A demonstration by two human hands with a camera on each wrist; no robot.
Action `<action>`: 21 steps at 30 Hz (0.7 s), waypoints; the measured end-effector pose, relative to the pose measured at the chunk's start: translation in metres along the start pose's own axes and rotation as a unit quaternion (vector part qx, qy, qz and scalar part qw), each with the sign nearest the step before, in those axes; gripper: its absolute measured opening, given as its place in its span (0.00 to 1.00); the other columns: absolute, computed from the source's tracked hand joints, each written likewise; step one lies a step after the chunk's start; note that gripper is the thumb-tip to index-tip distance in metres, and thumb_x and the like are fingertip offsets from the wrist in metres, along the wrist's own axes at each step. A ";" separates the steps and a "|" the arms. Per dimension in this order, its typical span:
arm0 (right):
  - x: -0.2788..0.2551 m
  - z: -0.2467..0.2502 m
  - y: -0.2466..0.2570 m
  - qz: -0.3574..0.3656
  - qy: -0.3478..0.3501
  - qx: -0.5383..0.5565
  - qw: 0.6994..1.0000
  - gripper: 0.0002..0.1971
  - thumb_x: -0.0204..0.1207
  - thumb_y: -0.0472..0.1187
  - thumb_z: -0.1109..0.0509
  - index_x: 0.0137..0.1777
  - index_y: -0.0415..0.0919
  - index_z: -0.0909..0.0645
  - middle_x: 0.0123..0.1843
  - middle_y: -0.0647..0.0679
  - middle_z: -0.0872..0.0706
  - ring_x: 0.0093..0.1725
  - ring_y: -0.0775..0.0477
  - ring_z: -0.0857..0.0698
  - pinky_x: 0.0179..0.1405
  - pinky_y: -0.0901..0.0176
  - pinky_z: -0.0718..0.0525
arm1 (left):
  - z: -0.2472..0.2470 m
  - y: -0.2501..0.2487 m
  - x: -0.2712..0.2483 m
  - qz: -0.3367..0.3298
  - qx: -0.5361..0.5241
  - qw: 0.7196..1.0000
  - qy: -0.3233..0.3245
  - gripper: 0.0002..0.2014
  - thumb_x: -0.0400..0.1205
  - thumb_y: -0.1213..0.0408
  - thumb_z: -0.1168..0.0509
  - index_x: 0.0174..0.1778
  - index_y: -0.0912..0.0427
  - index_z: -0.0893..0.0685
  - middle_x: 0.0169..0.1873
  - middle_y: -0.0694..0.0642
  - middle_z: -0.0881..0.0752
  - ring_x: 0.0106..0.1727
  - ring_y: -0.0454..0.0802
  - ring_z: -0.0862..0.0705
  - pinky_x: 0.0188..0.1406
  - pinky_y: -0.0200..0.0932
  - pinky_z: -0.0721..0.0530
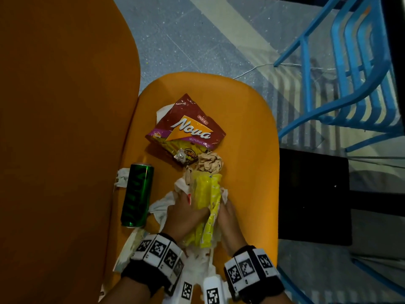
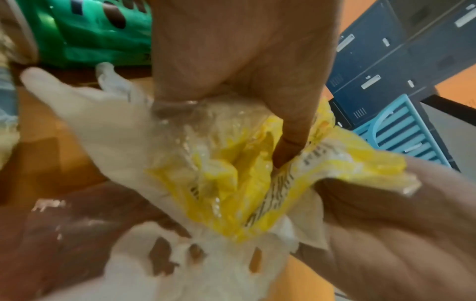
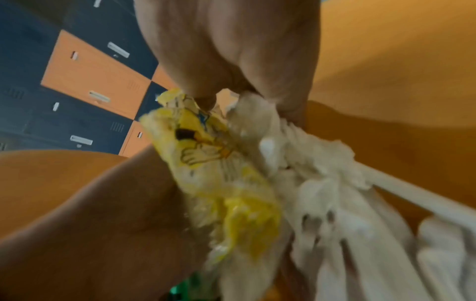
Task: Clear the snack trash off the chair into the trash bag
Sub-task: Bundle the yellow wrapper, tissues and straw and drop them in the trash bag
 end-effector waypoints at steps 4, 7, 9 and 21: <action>-0.017 -0.015 0.012 -0.024 0.028 0.070 0.997 0.28 0.78 0.58 0.41 0.75 0.47 0.30 0.72 0.43 0.21 0.68 0.41 0.20 0.69 0.38 0.22 | 0.000 0.008 0.007 0.003 -0.082 0.996 0.024 0.39 0.53 0.41 0.30 0.62 0.39 0.32 0.64 0.54 0.18 0.65 0.57 0.20 0.69 0.62 0.23; -0.026 -0.021 0.023 -0.007 0.061 0.093 0.994 0.19 0.80 0.53 0.42 0.63 0.45 0.19 0.60 0.40 0.12 0.57 0.41 0.13 0.62 0.39 0.16 | 0.005 -0.007 -0.005 -0.025 -0.143 0.988 0.060 0.20 0.66 0.53 0.25 0.48 0.38 0.26 0.55 0.52 0.15 0.53 0.48 0.15 0.58 0.50 0.16; -0.031 -0.022 0.028 -0.012 0.074 0.101 0.992 0.17 0.80 0.51 0.41 0.58 0.44 0.16 0.57 0.38 0.11 0.54 0.38 0.12 0.60 0.38 0.16 | 0.005 -0.011 -0.012 -0.038 -0.179 0.979 0.085 0.15 0.74 0.62 0.28 0.46 0.39 0.25 0.48 0.45 0.15 0.48 0.40 0.15 0.47 0.38 0.16; -0.094 -0.030 0.031 -0.028 0.175 0.234 0.956 0.23 0.77 0.60 0.47 0.58 0.49 0.17 0.50 0.48 0.07 0.53 0.46 0.10 0.56 0.47 0.13 | 0.024 0.008 -0.050 -0.064 -0.203 0.977 -0.006 0.38 0.58 0.53 0.19 0.65 0.55 0.22 0.59 0.55 0.13 0.56 0.53 0.13 0.62 0.57 0.16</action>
Point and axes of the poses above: each hand's wrist, its own x-axis towards the middle knuckle, its own z-axis out of the back of the hand, y = z × x, the point moved 9 cm from there along x, towards the middle knuckle
